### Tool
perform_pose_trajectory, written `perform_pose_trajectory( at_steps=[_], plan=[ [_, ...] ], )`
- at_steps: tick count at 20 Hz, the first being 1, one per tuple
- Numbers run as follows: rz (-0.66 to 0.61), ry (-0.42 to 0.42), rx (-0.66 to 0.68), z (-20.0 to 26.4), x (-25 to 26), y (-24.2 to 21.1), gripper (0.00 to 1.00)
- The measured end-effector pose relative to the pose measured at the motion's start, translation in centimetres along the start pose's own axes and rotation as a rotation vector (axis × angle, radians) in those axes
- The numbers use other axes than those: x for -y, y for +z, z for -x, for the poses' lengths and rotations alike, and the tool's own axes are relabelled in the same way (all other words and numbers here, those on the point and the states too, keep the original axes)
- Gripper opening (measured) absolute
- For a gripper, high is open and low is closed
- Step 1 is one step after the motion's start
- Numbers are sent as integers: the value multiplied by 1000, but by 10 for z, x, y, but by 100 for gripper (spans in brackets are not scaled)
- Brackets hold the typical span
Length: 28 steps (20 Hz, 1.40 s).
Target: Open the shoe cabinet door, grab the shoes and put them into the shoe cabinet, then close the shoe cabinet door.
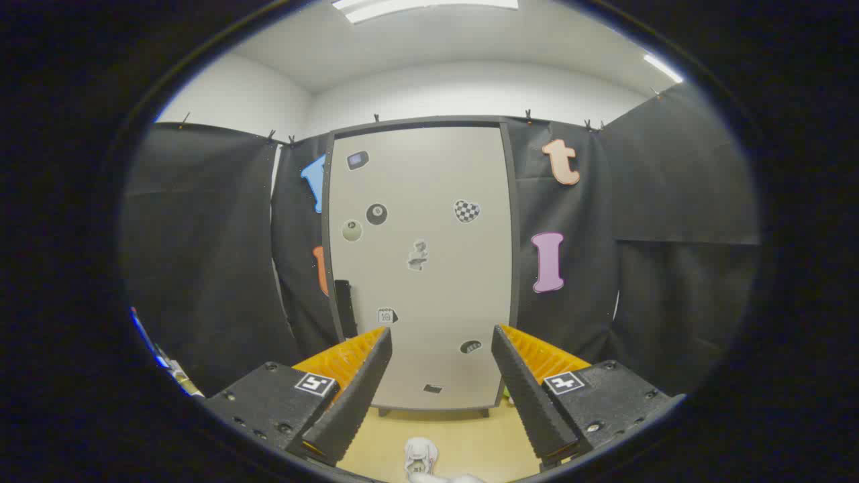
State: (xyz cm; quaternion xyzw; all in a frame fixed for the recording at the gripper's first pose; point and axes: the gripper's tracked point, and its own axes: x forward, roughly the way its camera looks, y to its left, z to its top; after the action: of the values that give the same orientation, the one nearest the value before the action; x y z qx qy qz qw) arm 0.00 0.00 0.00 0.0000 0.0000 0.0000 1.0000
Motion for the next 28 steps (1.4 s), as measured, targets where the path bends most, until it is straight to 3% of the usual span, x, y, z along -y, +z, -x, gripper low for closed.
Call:
perform_pose_trajectory(
  at_steps=[18,28],
  plan=[
    [5,-9,-5,-23,-13,-2,98],
    [-1,67,-31,-108,-84,-30,98]
  ],
)
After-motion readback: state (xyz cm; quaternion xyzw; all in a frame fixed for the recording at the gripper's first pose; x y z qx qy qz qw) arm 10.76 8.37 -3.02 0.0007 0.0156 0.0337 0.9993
